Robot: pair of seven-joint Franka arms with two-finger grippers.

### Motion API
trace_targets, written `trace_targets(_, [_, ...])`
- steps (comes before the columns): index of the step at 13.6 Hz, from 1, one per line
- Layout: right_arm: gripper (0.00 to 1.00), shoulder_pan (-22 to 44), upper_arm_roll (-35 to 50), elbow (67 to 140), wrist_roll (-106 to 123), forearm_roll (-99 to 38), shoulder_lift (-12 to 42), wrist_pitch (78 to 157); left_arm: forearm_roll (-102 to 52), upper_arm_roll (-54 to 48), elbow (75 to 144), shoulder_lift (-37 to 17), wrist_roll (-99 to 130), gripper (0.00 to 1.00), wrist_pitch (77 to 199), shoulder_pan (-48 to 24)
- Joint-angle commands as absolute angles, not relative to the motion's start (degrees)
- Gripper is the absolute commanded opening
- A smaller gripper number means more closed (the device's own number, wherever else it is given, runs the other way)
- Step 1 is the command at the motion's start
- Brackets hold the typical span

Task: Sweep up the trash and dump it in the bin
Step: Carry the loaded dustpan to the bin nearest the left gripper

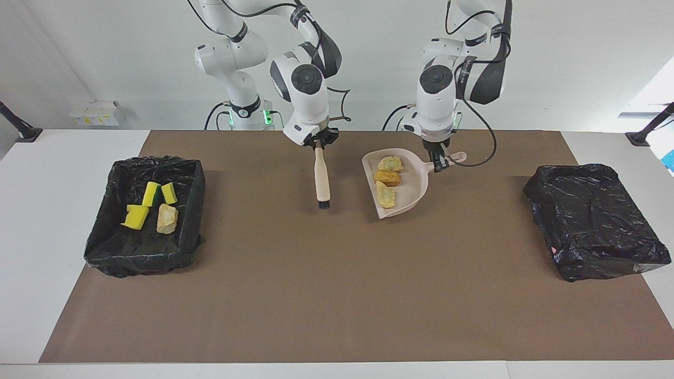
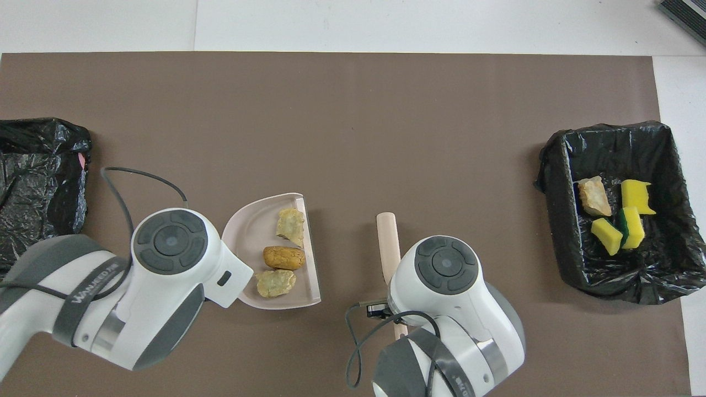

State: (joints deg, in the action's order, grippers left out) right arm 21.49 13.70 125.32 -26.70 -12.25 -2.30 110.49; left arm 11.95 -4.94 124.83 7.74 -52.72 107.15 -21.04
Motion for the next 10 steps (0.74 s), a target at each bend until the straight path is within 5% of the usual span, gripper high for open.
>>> trace_targets(1, [0.00, 23.36, 14.15, 125.42, -29.79, -11.86, -2.81, 111.44, 10.90, -5.36, 118.32, 9.05, -58.00, 0.00, 100.65, -16.71])
trace_targets(10, [0.00, 38.84, 14.15, 126.65, -45.08, -12.13, 1.58, 120.23, 10.29, -5.10, 101.69, 7.56, -71.71, 0.00, 94.83, 3.75])
